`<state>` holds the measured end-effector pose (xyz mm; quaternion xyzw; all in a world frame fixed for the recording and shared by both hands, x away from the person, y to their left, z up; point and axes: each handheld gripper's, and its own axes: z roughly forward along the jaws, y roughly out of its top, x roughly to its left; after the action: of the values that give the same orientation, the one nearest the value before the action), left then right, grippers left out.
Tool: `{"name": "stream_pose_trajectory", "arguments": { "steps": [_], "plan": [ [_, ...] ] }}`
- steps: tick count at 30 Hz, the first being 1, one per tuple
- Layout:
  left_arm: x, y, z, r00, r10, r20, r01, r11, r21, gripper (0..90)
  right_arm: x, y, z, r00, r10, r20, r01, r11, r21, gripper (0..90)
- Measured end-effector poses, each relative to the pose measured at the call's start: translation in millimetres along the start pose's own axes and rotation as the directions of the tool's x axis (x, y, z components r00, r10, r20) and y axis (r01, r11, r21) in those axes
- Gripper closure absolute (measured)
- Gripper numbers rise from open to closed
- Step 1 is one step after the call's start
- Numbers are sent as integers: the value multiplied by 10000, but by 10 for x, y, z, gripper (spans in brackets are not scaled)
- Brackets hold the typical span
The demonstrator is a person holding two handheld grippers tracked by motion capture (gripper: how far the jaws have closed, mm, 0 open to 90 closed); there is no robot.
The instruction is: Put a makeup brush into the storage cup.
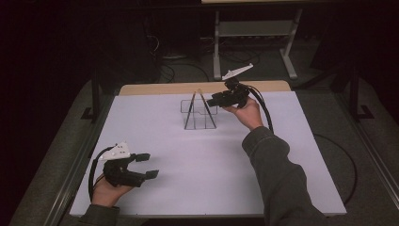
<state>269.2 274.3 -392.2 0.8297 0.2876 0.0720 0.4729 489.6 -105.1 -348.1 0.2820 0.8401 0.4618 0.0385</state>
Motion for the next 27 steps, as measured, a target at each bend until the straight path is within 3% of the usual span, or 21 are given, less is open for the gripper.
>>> {"name": "stream_pose_trajectory", "arguments": {
  "steps": [19,27],
  "plan": [
    [3,5,27,10000,27,40,-28,10000,96,243,57,-158,-165,9996,298,-26,-298,9993,-220,445],
    [2,0,22,10000,18,7,-18,10000,91,241,69,-207,-261,9998,190,38,-189,9993,-310,424]
  ]
}}
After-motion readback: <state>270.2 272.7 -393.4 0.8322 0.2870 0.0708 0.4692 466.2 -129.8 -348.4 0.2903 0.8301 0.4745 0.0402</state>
